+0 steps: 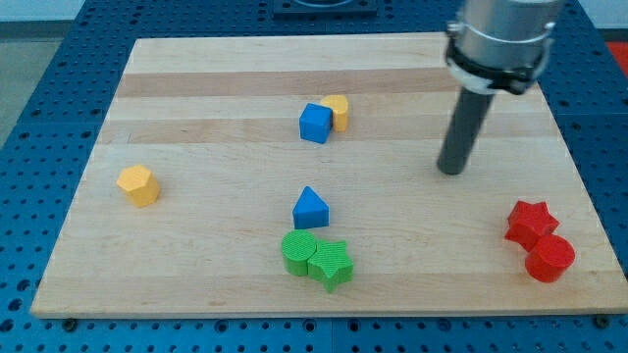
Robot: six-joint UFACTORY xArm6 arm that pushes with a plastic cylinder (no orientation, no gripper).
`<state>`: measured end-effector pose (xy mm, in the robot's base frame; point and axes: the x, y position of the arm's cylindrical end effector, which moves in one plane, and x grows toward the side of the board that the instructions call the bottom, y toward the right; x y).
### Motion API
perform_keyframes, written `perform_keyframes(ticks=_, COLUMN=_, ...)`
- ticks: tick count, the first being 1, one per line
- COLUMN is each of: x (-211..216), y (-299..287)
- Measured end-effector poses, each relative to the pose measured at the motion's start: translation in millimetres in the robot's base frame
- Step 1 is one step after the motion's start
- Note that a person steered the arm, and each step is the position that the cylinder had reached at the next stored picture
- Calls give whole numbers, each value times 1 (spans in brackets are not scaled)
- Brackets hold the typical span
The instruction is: Separate the cube and the heart
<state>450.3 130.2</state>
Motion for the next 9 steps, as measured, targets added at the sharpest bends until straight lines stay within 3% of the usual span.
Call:
perform_keyframes(ticks=4, x=-27, y=-128)
perform_keyframes(ticks=9, x=-86, y=-109)
